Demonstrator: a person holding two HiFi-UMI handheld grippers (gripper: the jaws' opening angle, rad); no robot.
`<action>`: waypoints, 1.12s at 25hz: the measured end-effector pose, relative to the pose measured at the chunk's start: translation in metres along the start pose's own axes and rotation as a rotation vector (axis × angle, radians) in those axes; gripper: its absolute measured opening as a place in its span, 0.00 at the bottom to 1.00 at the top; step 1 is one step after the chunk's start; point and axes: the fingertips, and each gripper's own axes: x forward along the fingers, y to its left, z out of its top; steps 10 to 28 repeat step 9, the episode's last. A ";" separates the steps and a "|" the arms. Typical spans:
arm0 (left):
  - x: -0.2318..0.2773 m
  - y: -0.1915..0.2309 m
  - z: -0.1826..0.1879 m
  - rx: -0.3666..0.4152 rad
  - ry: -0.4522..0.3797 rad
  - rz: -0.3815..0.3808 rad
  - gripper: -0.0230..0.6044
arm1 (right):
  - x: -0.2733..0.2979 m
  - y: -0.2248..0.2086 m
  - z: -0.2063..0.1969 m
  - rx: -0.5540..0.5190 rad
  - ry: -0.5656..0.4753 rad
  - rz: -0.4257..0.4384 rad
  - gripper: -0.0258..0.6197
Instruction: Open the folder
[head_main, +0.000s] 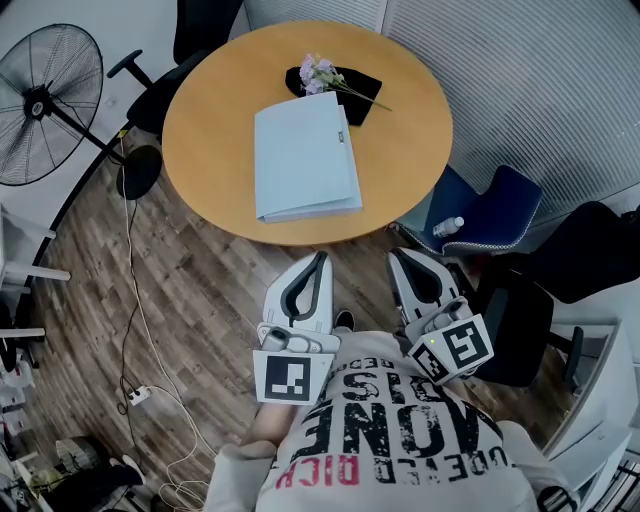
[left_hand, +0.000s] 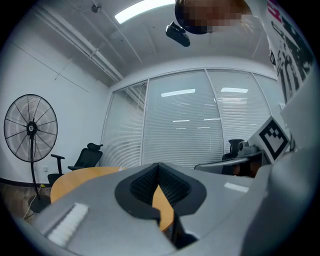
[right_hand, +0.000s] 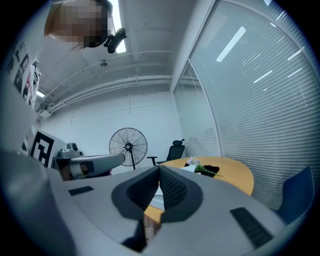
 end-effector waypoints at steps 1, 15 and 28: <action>0.001 0.000 0.000 0.002 0.001 0.001 0.05 | 0.000 -0.001 0.000 0.000 0.002 0.001 0.06; 0.006 -0.006 0.000 0.000 0.007 0.007 0.05 | -0.001 -0.009 -0.001 0.004 0.008 0.006 0.06; 0.006 -0.006 0.000 0.000 0.007 0.007 0.05 | -0.001 -0.009 -0.001 0.004 0.008 0.006 0.06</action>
